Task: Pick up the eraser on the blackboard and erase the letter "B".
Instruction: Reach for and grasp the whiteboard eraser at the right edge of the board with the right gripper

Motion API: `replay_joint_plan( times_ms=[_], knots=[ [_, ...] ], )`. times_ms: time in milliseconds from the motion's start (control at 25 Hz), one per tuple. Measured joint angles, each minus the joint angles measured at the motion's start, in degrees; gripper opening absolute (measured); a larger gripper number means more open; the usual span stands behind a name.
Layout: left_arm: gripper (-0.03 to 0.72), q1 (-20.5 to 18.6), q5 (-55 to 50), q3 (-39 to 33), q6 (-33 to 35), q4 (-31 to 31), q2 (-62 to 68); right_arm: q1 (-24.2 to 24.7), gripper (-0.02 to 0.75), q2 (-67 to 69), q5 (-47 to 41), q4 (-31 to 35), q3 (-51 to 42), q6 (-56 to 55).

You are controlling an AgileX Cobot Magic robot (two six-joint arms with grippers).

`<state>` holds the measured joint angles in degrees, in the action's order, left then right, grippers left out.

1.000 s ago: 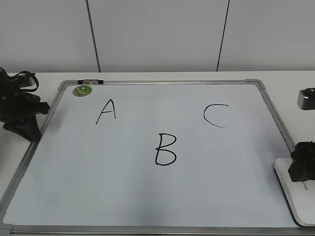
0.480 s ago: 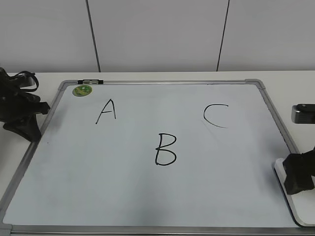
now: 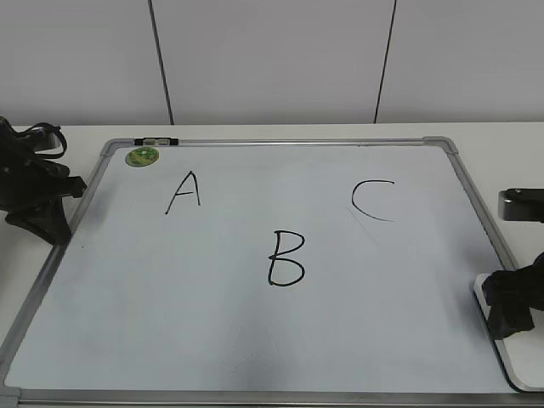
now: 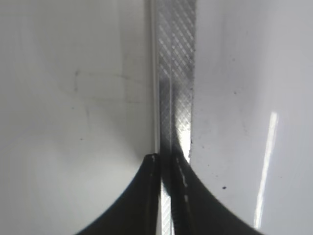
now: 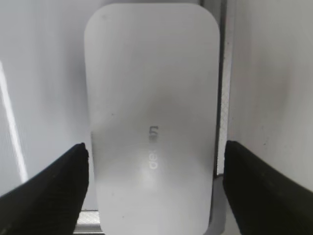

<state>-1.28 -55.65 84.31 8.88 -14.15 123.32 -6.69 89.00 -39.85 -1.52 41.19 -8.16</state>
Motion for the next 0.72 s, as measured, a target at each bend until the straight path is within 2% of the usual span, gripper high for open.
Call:
replay_joint_plan(
  times_ms=[720],
  knots=[
    [0.012, 0.0, 0.0, 0.0, 0.0, 0.0, 0.0, 0.0, 0.628, 4.4, 2.96, 0.35, 0.11, -0.13]
  ],
)
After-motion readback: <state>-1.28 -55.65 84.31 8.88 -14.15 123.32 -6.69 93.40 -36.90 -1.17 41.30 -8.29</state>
